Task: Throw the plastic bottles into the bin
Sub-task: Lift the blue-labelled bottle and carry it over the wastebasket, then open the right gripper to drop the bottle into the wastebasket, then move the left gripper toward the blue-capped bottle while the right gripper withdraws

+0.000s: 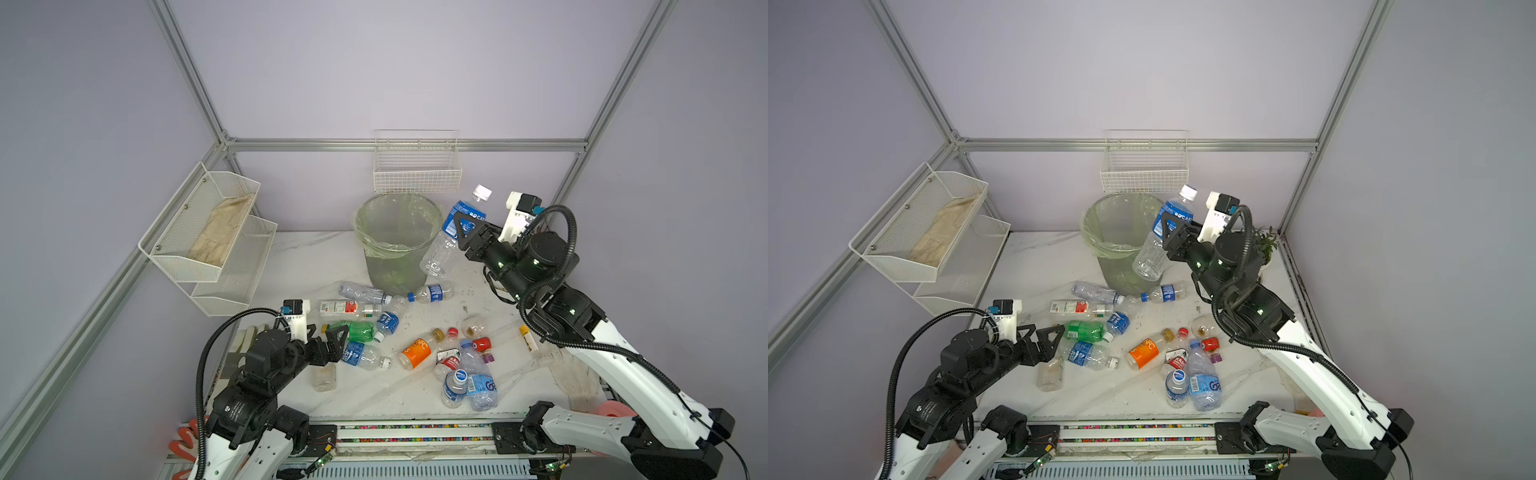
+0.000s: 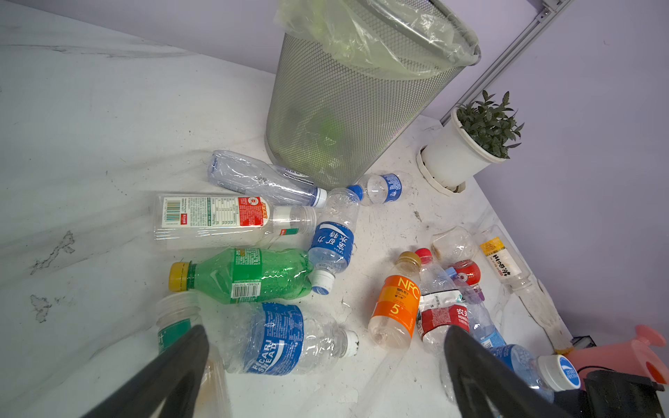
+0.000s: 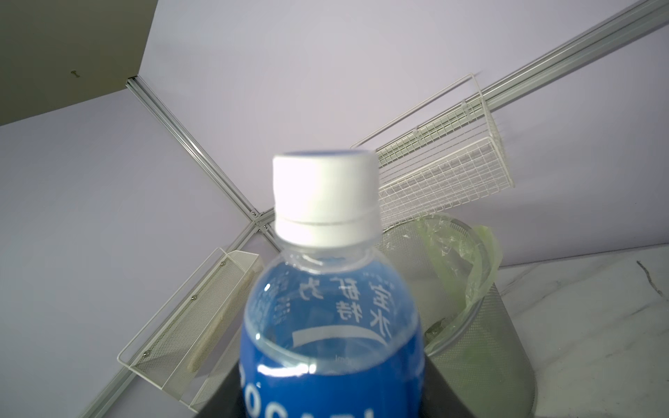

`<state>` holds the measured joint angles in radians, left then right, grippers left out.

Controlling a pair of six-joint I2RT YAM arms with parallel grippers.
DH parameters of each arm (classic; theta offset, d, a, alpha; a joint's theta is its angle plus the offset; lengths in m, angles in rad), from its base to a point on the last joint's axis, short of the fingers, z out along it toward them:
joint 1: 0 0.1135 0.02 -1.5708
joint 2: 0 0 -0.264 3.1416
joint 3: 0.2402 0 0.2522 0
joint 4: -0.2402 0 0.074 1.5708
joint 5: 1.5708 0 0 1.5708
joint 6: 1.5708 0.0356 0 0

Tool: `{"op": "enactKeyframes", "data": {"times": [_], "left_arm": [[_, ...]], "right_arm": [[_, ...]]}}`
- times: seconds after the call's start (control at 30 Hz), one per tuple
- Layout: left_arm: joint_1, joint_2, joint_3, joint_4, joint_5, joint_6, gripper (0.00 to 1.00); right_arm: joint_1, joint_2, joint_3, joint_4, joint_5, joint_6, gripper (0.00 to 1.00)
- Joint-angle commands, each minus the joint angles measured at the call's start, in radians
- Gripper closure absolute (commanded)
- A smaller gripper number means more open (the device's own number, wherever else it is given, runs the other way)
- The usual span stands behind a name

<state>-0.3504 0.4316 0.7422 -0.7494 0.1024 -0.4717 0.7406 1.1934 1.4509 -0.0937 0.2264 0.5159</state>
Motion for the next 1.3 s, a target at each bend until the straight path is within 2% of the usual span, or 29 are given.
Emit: {"op": "enactKeyframes", "data": {"times": [0.0,0.13,0.17,0.2,0.27,0.3,0.33,0.4,0.43,0.57,0.67,0.83,1.0,1.17,1.27], "left_arm": [[-0.006,0.002,-0.037,0.026,-0.001,-0.001,0.00],[-0.006,0.001,-0.036,0.026,0.000,-0.001,0.00],[-0.006,-0.001,-0.036,0.027,0.000,-0.001,0.00],[-0.007,-0.002,-0.037,0.027,0.000,-0.001,0.00],[-0.009,-0.005,-0.037,0.026,-0.001,-0.002,0.00],[-0.009,-0.008,-0.037,0.027,0.000,-0.002,0.00],[-0.009,-0.011,-0.037,0.027,0.000,-0.002,0.00],[-0.011,-0.018,-0.038,0.027,-0.003,-0.004,0.00],[-0.013,-0.020,-0.038,0.027,-0.004,-0.004,0.00],[-0.013,-0.015,-0.038,0.027,-0.002,-0.003,0.00],[-0.012,-0.008,-0.037,0.028,0.001,-0.002,0.00],[-0.013,-0.010,-0.039,0.027,0.001,-0.001,0.00],[-0.015,-0.010,-0.038,0.029,0.011,-0.001,0.00],[-0.019,-0.007,-0.037,0.045,0.075,0.012,0.00],[-0.027,-0.030,-0.043,0.073,0.149,0.018,0.00]], "right_arm": [[0.000,0.129,0.126,-0.018,0.042,-0.036,0.88],[-0.001,0.349,0.318,-0.057,0.051,-0.058,0.84],[-0.001,0.410,0.380,-0.077,0.054,-0.071,0.75],[-0.003,0.472,0.448,-0.111,0.069,-0.085,0.56],[-0.015,0.587,0.573,-0.200,0.115,-0.088,0.31],[-0.026,0.634,0.636,-0.247,0.118,-0.086,0.08],[-0.029,0.673,0.694,-0.294,0.117,-0.079,0.03],[-0.018,0.709,0.800,-0.381,0.104,-0.088,0.03],[-0.003,0.698,0.799,-0.380,0.110,-0.095,0.03],[0.034,0.554,0.605,-0.236,0.120,-0.137,0.03],[0.034,0.487,0.536,-0.227,0.130,-0.135,0.03],[0.034,0.357,0.395,-0.149,0.050,-0.116,0.03],[0.034,0.265,0.325,-0.205,0.044,-0.105,0.03],[0.034,0.109,0.149,-0.202,0.041,-0.075,0.03],[0.034,-0.016,-0.006,-0.150,0.088,-0.027,0.03]]}}
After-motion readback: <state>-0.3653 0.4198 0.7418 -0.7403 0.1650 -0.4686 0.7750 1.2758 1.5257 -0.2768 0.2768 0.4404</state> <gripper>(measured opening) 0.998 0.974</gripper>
